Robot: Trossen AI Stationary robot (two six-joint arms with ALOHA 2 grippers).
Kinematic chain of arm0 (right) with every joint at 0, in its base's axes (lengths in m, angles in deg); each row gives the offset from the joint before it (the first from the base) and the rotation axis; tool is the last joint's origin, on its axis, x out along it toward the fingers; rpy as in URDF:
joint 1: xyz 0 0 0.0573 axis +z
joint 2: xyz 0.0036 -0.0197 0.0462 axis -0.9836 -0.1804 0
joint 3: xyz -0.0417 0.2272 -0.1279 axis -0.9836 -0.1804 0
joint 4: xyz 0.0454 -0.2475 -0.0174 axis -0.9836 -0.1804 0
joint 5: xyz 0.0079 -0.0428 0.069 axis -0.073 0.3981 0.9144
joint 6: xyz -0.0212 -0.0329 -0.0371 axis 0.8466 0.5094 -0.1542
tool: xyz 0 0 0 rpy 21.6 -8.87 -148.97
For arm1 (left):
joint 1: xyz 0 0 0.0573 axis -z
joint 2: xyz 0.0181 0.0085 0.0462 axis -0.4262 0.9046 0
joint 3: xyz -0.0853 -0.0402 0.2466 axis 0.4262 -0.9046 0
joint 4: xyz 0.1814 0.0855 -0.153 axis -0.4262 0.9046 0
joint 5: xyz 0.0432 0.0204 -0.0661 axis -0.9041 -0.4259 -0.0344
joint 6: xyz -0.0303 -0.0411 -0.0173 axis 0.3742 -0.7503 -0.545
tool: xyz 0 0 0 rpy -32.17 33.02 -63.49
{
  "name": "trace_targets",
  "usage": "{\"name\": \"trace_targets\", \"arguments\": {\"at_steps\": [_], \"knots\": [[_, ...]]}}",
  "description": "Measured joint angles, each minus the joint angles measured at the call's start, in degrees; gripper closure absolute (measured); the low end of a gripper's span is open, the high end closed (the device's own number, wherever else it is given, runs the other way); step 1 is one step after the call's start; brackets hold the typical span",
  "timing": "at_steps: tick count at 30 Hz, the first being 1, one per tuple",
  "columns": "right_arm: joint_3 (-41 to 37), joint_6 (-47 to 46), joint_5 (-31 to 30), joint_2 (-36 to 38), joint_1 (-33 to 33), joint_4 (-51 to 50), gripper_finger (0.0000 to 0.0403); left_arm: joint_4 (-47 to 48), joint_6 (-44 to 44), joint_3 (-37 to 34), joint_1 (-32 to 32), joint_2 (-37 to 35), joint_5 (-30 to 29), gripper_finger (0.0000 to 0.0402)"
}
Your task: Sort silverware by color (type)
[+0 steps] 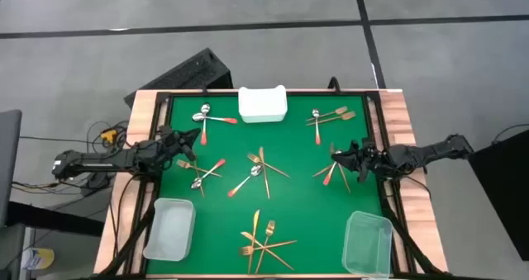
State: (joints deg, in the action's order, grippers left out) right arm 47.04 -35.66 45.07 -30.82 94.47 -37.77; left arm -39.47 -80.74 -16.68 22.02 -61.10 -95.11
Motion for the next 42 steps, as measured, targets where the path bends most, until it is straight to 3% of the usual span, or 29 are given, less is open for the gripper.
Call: {"name": "trace_targets", "arguments": {"at_steps": [42], "knots": [[0.00, 1.60, -0.05, -0.02, -0.01, 1.28, 0.0347, -0.02, 0.00, 0.00, 0.00, 0.02, 0.00, 0.0401]]}}
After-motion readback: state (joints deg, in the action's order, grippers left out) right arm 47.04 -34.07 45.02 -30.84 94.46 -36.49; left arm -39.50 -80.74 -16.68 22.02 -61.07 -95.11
